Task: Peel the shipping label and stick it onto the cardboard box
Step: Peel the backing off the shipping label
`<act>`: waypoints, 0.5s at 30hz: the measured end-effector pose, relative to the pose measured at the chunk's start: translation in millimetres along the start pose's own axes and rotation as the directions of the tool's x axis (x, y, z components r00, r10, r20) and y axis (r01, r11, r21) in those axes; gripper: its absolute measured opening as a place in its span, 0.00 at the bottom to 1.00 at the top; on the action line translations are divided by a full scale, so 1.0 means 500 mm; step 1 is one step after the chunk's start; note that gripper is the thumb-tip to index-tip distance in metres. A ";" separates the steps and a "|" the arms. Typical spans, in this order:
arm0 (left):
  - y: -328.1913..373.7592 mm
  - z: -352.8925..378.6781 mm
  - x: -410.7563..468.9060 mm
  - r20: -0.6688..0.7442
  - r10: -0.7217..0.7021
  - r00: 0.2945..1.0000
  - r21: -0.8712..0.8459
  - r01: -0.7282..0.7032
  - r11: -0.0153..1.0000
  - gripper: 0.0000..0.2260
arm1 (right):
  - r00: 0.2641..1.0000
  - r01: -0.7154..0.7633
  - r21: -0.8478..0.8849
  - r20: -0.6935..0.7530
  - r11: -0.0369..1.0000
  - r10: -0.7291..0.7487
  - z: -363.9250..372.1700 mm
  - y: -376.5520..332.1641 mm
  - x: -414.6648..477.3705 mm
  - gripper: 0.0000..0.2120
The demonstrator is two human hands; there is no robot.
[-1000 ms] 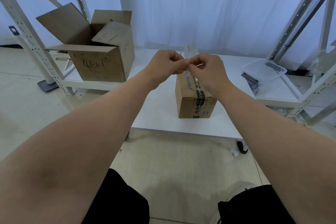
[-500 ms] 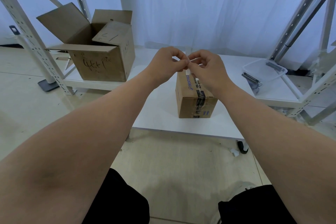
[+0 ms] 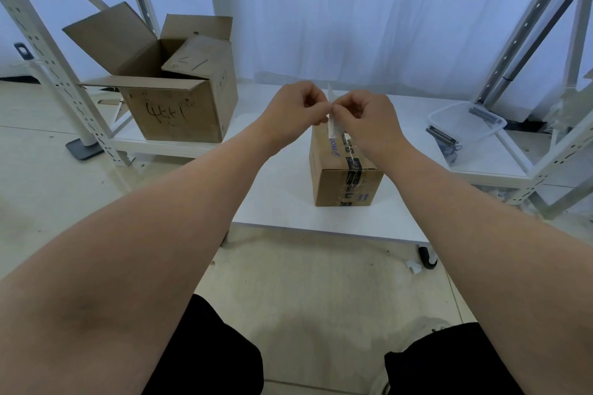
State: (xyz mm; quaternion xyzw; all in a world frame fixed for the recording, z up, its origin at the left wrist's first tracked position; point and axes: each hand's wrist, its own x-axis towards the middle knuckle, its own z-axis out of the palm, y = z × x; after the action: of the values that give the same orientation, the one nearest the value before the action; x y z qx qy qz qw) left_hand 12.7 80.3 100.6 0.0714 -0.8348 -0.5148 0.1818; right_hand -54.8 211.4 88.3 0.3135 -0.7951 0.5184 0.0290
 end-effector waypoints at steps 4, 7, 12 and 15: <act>-0.005 -0.007 0.004 0.012 -0.088 0.996 -0.152 0.089 0.984 0.11 | 0.999 0.055 -0.087 0.002 0.995 -0.055 0.000 0.005 -0.002 0.07; -0.010 -0.009 0.004 0.043 -0.102 0.994 -0.072 0.105 0.992 0.07 | 0.994 0.105 -0.162 0.036 0.981 -0.100 0.003 0.006 -0.005 0.08; -0.012 -0.010 0.003 0.012 -0.089 0.996 -0.074 0.089 0.993 0.04 | 0.992 0.128 -0.180 0.035 0.975 -0.124 0.002 0.002 -0.005 0.09; -0.012 -0.010 0.003 0.007 -0.074 0.997 -0.056 0.074 0.996 0.04 | 0.992 0.129 -0.181 0.031 0.975 -0.126 0.002 0.003 -0.005 0.09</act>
State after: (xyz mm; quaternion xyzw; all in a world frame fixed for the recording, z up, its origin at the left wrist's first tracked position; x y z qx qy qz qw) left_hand 12.5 73.0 97.5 0.0957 -0.8171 -0.5448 0.1626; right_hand -53.1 211.9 85.7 0.3647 -0.8176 0.4376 0.0833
